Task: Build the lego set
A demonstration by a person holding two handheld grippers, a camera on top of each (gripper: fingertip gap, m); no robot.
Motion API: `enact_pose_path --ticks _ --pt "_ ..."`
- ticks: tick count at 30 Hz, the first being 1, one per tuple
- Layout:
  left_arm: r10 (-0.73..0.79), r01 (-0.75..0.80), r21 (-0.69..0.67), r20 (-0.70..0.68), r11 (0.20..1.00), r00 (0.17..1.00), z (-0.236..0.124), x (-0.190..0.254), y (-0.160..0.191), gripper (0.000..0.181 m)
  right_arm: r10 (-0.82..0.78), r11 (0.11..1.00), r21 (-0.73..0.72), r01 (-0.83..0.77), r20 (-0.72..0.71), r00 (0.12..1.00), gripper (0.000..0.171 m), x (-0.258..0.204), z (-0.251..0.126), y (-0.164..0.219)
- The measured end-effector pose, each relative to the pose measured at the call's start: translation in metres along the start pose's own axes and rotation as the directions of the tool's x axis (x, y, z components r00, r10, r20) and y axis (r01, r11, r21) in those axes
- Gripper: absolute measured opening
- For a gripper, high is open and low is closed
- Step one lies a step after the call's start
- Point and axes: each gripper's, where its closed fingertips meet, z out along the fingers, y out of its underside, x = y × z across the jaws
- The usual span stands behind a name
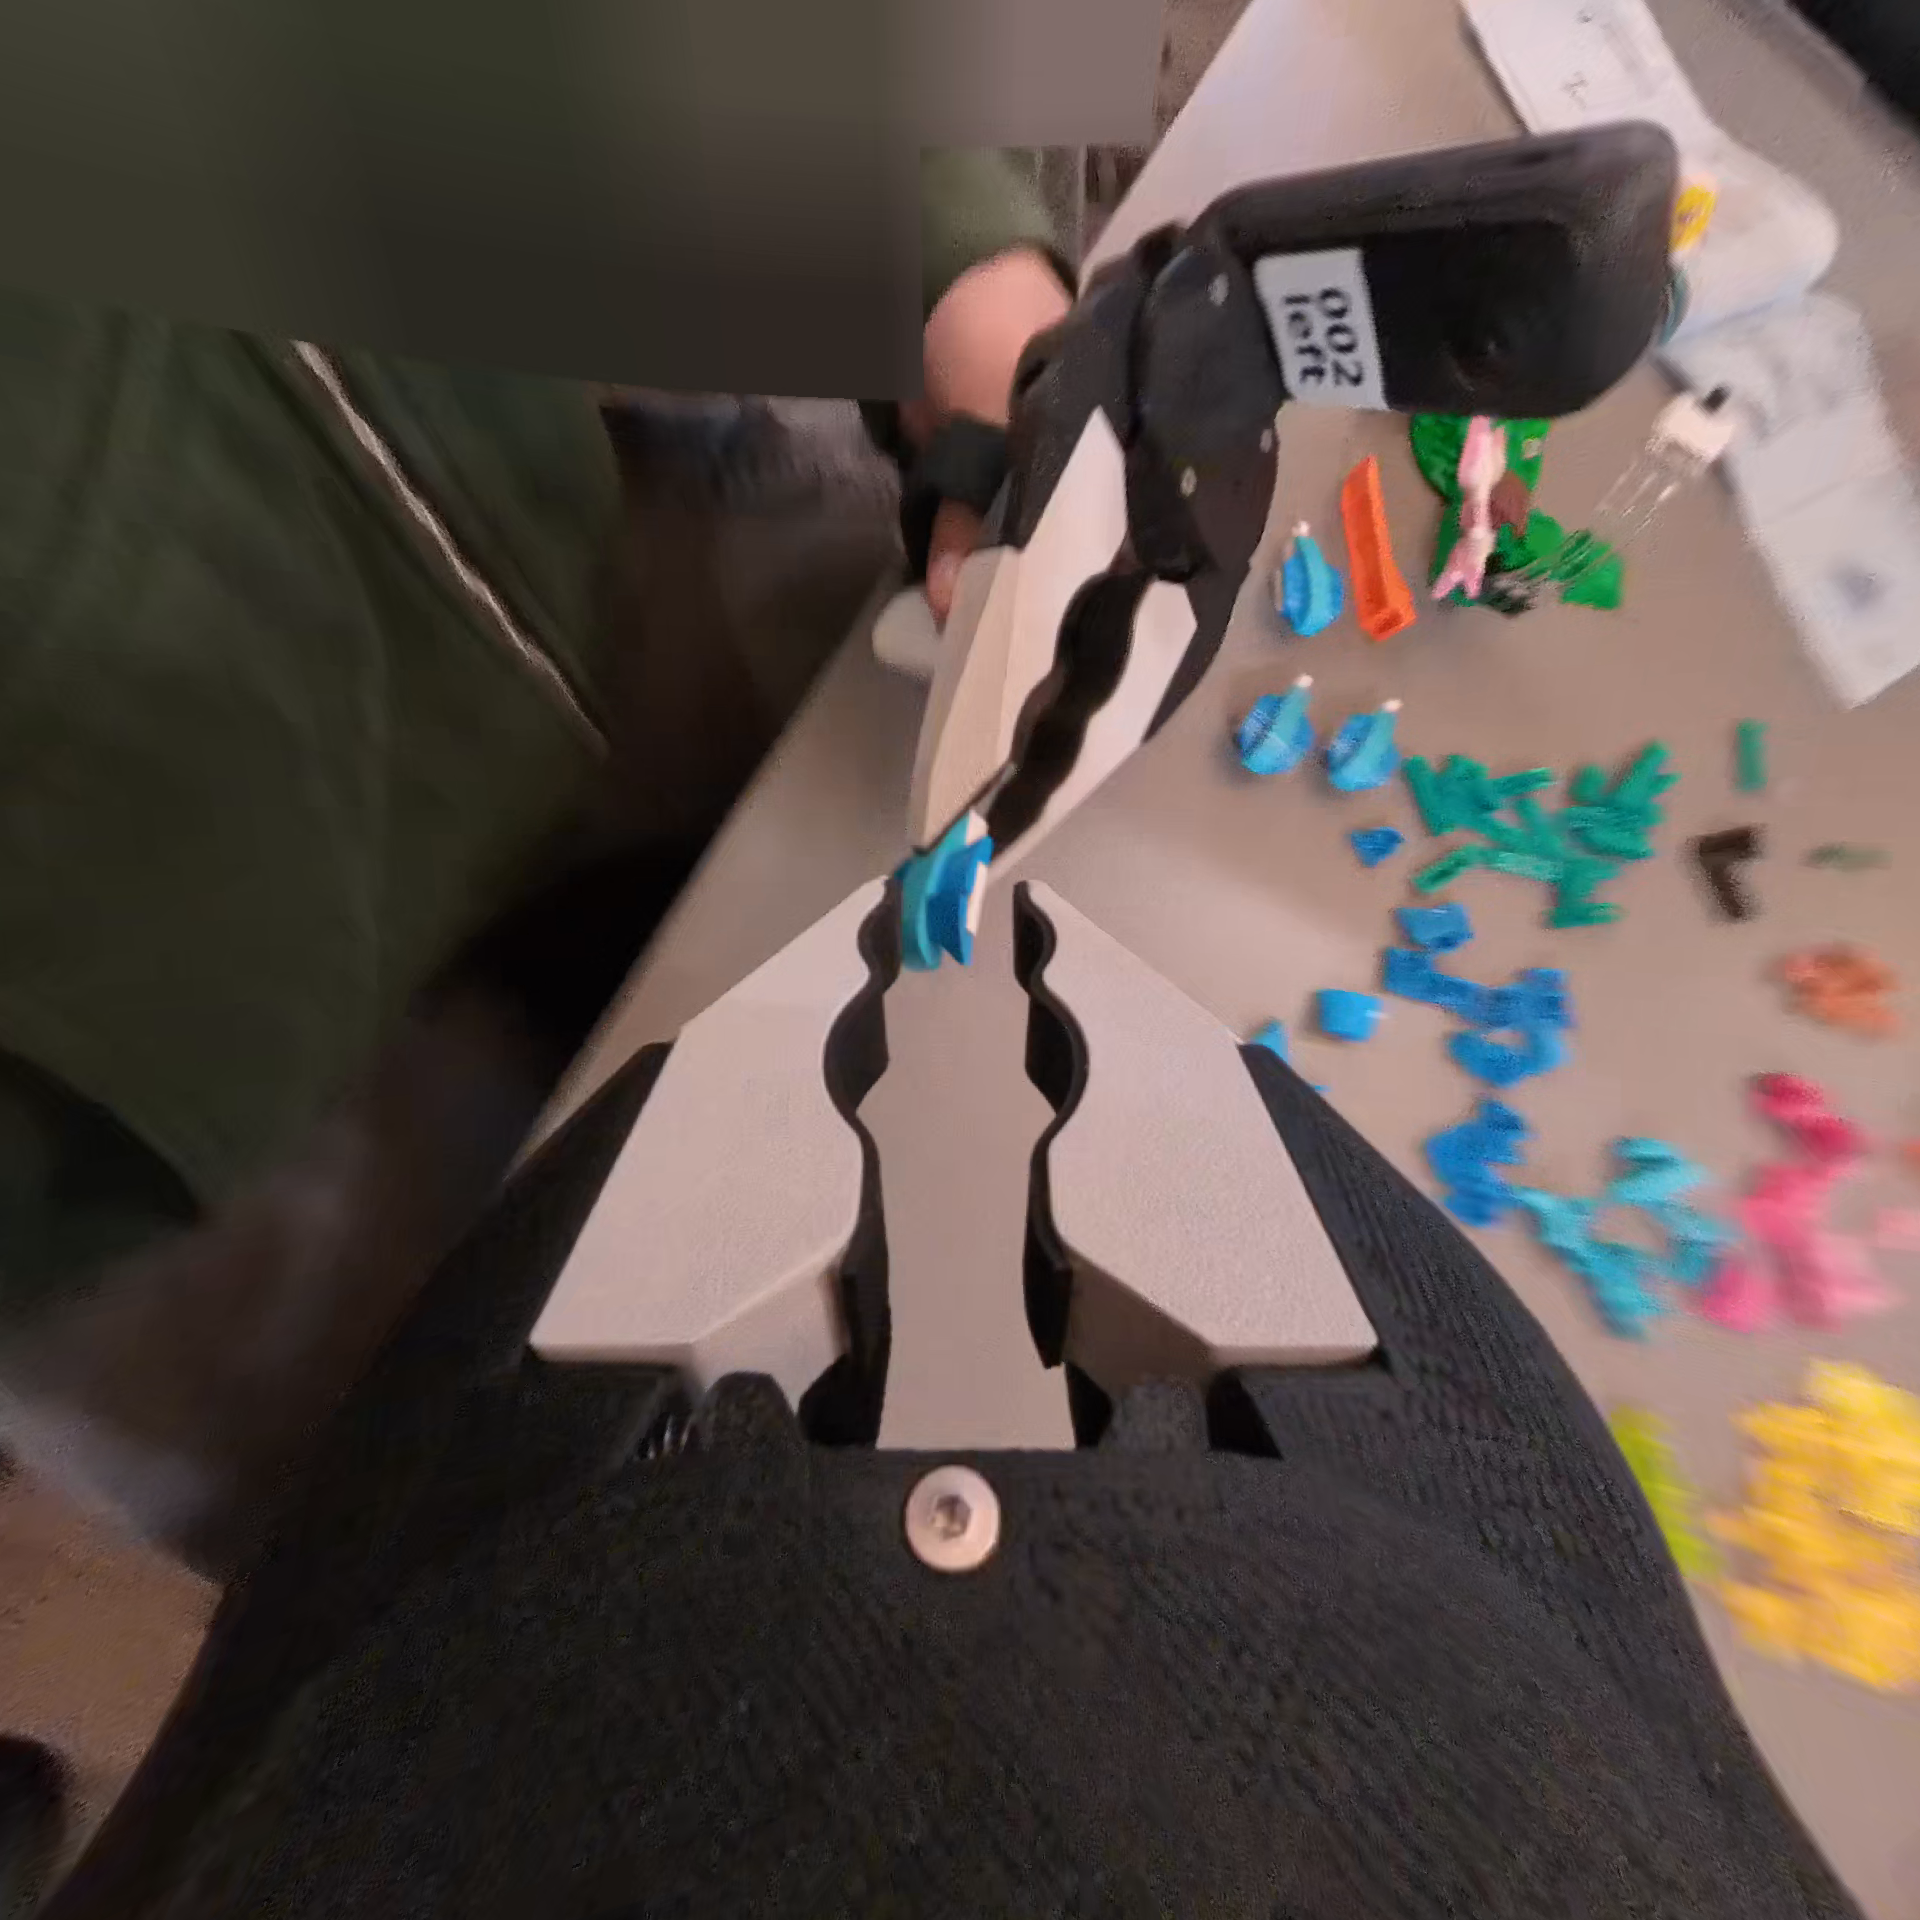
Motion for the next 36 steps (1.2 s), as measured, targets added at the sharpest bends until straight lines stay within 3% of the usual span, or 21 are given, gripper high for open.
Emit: enact_pose_path --ticks 4,10,26,36 --pt "0.018 -0.018 -0.005 -0.009 1.000 1.000 0.001 0.002 0.001 0.010 0.333 0.919 0.159 -0.361 0.178 0.926 0.021 0.001 -0.001 -0.006" --pt "0.035 -0.036 -0.013 -0.019 0.999 0.999 0.002 0.005 0.002 0.010 0.475 0.812 0.194 -0.550 0.328 0.817 0.018 -0.002 0.006 0.000" --pt "0.067 -0.067 -0.010 -0.007 0.998 0.998 0.002 0.005 0.002 0.010 0.496 0.792 0.200 -0.577 0.340 0.799 0.007 -0.005 0.016 0.003" --pt "0.298 -0.298 -0.012 0.086 0.955 0.951 0.005 0.006 -0.003 0.009 0.423 0.849 0.274 -0.452 0.161 0.892 0.004 -0.003 0.011 0.002"
